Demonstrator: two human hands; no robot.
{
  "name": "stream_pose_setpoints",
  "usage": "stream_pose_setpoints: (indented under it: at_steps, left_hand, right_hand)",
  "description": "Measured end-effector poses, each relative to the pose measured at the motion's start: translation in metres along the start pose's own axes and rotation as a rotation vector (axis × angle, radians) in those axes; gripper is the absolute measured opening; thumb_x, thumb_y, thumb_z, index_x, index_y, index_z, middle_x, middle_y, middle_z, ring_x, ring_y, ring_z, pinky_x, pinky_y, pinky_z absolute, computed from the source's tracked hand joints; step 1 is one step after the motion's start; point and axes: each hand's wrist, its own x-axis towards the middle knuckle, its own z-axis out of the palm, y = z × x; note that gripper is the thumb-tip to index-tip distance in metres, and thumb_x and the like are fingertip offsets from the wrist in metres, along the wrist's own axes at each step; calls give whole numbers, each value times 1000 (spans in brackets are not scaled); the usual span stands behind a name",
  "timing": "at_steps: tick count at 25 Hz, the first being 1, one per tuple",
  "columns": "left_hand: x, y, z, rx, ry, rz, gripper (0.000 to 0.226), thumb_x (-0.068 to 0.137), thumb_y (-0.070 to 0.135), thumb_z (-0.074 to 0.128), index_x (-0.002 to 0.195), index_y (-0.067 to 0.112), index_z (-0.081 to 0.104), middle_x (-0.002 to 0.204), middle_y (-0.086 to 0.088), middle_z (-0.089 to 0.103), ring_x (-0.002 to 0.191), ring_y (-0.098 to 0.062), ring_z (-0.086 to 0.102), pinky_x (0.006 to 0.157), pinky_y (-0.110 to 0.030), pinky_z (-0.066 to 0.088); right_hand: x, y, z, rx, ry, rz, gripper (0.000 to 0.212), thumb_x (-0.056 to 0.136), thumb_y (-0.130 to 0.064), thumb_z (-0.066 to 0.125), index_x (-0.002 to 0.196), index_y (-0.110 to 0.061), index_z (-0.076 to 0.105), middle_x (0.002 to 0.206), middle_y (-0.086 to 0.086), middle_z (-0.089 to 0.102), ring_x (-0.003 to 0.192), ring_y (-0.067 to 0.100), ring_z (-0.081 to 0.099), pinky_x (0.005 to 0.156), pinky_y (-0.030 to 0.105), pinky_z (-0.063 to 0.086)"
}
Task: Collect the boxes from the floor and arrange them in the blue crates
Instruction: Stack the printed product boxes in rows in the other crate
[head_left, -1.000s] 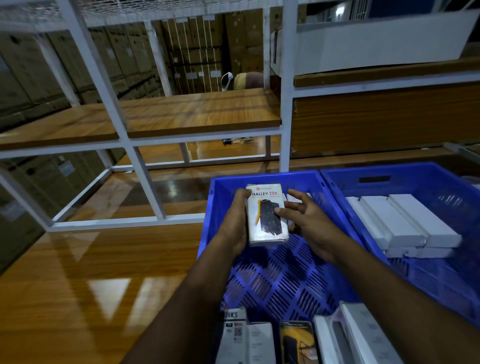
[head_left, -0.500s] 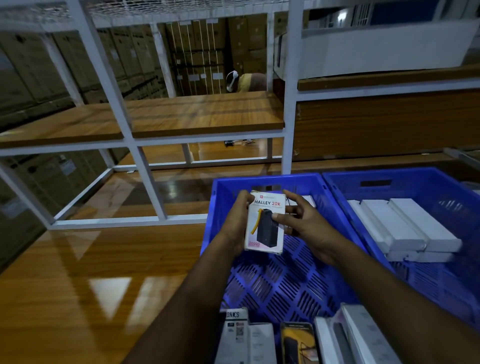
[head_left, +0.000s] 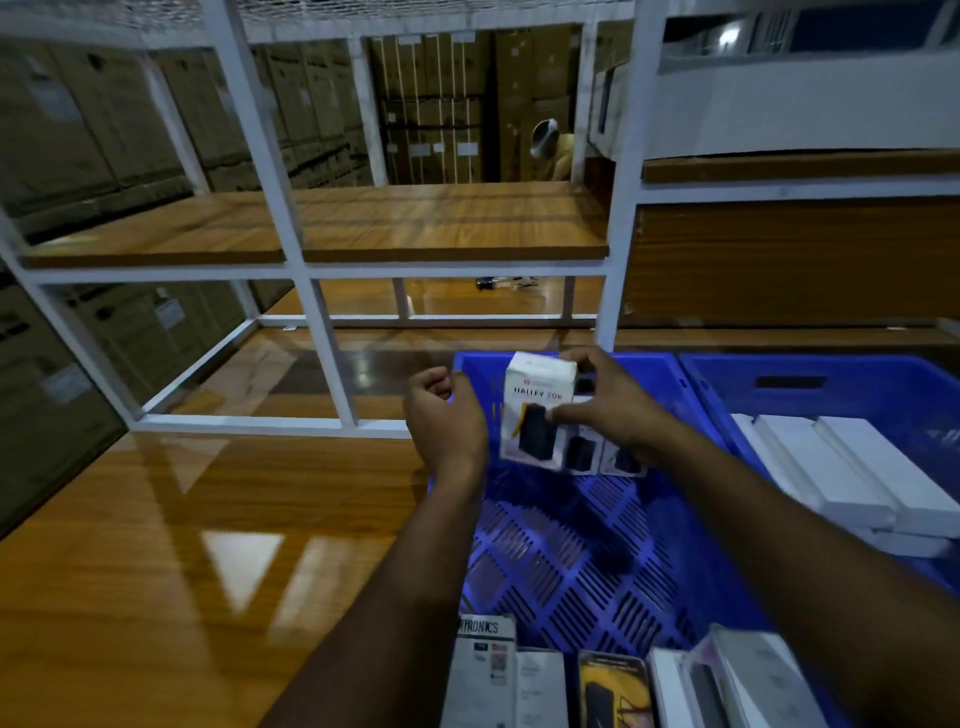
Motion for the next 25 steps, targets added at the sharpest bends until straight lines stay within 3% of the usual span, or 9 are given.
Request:
stream_pose_setpoints:
  at_steps: [3, 7, 14, 18, 25]
  left_hand:
    - [3, -4, 1, -1, -6, -59, 21, 94, 24, 61, 111, 12, 62, 105, -4, 68, 97, -21, 63, 81, -31, 47]
    - [3, -5, 1, -16, -16, -47, 19, 95, 23, 61, 111, 13, 61, 106, -4, 67, 96, -20, 63, 83, -33, 49]
    - [4, -7, 4, -21, -43, -26, 18, 96, 22, 60, 111, 14, 60, 104, -1, 66, 94, -18, 63, 80, -33, 52]
    - [6, -9, 6, -10, -53, -23, 15, 94, 24, 61, 107, 17, 60, 103, -1, 67, 95, -18, 65, 87, -39, 54]
    - [9, -11, 9, 0, -72, -14, 13, 93, 24, 63, 104, 20, 59, 100, 0, 68, 94, -18, 66, 90, -45, 55]
  right_hand:
    - [38, -1, 0, -1, 37, -44, 64, 73, 1, 82, 121, -25, 49, 124, -2, 51, 113, 18, 54, 75, 29, 57]
    - [71, 17, 11, -176, -3, -162, 75, 73, -1, 82, 136, -21, 49, 133, 4, 45, 121, 18, 49, 95, 36, 53]
    - [94, 66, 29, -475, -36, -150, 82, 70, -1, 84, 142, -13, 47, 143, 17, 38, 131, 31, 45, 111, 33, 37]
    - [92, 80, 37, -678, -51, -164, 80, 74, -13, 82, 144, -23, 46, 130, 13, 47, 125, 34, 44, 106, 42, 39]
    - [74, 91, 47, -1202, 37, -264, 59, 80, -23, 74, 135, -27, 55, 140, 12, 41, 134, 37, 34, 96, 47, 40]
